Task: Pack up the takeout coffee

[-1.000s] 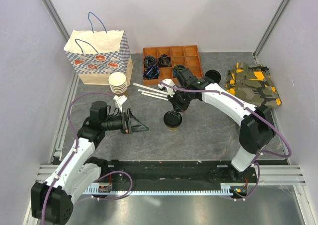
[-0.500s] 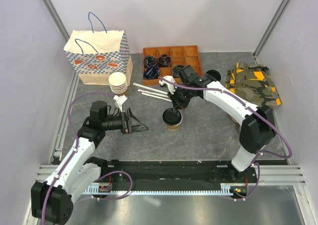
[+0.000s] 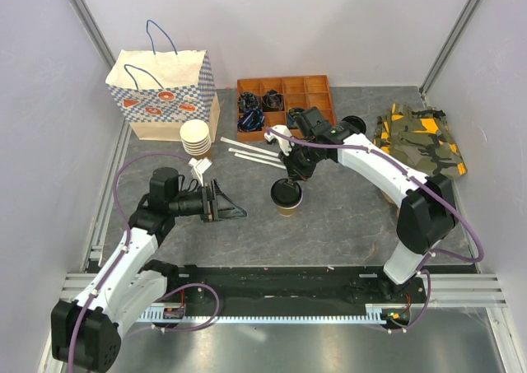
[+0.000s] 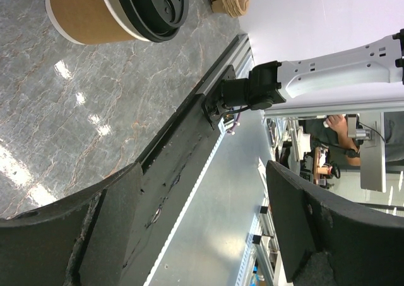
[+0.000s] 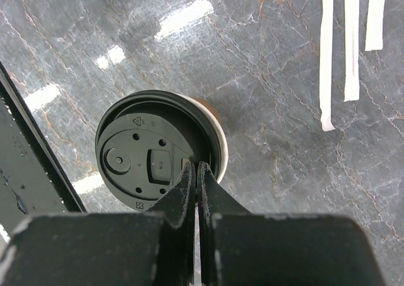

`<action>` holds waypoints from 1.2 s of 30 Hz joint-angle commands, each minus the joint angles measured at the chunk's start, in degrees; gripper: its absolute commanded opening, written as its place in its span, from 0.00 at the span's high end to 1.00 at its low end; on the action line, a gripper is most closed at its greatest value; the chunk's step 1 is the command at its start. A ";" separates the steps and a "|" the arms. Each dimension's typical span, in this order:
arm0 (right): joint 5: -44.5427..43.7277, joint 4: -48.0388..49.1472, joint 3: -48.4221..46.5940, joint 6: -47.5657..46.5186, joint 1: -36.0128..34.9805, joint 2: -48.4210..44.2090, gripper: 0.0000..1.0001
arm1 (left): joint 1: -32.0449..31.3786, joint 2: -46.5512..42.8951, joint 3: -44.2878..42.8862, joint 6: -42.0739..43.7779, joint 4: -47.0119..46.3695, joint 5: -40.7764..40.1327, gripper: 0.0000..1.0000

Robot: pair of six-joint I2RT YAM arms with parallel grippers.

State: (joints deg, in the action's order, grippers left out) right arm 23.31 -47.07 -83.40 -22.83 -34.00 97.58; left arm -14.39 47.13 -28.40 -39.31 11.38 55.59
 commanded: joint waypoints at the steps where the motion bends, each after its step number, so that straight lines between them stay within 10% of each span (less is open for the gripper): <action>1: 1.39 0.49 0.07 -1.87 0.51 0.94 1.00 | -0.11 -0.11 -1.74 1.08 -2.59 -0.05 0.14; 19: 1.56 2.24 1.57 -2.13 0.51 1.82 1.00 | -0.20 0.68 -1.74 1.08 -2.50 -0.22 0.14; 28: 1.56 1.89 1.57 -2.04 0.43 1.47 0.64 | -0.20 1.64 -2.18 1.08 -2.50 -0.40 0.14; 36: 2.09 0.67 -0.62 -1.25 0.69 -0.11 0.51 | -0.28 2.79 -2.97 1.43 -2.67 -0.31 0.14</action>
State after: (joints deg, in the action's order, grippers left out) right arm 23.73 -46.00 -82.00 -23.99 -33.58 99.22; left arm -14.39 49.50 -28.60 -39.29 11.33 55.55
